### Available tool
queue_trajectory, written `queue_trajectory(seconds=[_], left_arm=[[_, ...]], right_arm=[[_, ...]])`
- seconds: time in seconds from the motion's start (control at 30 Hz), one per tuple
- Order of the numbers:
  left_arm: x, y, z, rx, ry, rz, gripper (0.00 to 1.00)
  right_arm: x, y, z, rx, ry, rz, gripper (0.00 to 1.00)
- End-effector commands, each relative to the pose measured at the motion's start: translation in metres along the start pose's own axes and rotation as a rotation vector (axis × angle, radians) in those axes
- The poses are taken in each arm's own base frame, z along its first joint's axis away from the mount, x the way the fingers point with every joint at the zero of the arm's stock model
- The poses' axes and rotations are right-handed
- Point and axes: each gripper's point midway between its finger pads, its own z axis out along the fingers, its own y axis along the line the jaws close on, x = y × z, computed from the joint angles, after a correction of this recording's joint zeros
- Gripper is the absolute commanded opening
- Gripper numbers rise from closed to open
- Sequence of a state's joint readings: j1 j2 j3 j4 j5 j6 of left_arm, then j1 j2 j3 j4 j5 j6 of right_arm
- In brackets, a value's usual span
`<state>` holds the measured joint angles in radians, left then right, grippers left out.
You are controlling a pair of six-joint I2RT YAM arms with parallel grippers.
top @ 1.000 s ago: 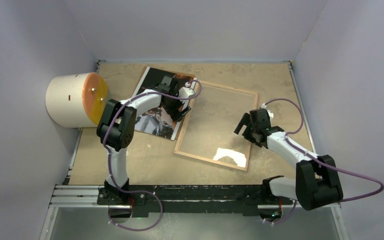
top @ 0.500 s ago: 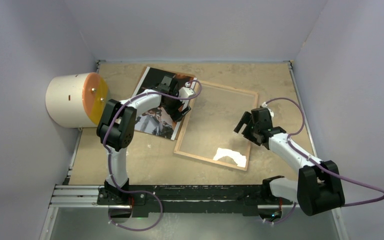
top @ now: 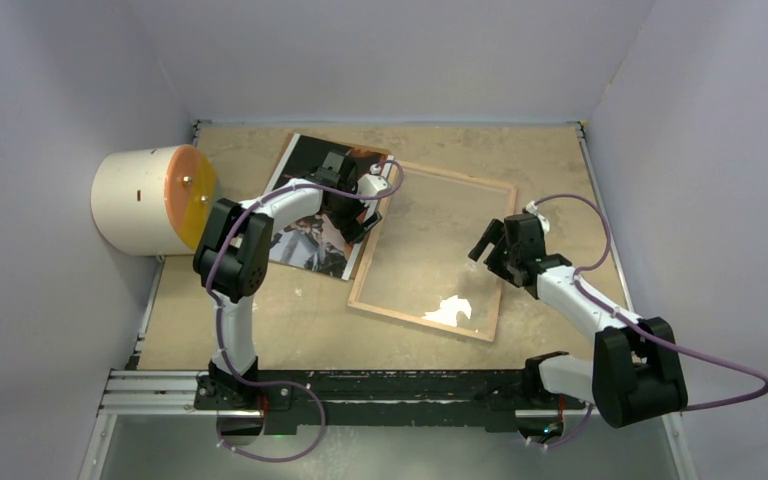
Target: Put the photo into the frame
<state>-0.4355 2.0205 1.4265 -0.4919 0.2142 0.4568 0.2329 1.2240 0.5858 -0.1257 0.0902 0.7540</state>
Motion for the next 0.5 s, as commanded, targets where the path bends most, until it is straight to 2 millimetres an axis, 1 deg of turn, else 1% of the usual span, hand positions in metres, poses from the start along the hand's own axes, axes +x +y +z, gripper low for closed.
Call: queue_trajectory(seconds=[0.0, 0.23, 0.37, 0.47], left_arm=[[0.052, -0.033, 0.025, 0.100, 0.171, 0.010, 0.98], [0.057, -0.043, 0.034, 0.116, 0.191, 0.023, 0.98], [0.057, -0.044, 0.035, 0.114, 0.194, 0.028, 0.98], [0.056, -0.044, 0.035, 0.112, 0.193, 0.031, 0.98]], right_arm=[[0.035, -0.003, 0.010, -0.021, 0.128, 0.060, 0.88], [0.028, 0.013, 0.004, -0.101, 0.115, 0.100, 0.89], [0.026, 0.021, 0.003, -0.142, 0.119, 0.127, 0.89], [0.028, 0.021, 0.004, -0.147, 0.128, 0.135, 0.89]])
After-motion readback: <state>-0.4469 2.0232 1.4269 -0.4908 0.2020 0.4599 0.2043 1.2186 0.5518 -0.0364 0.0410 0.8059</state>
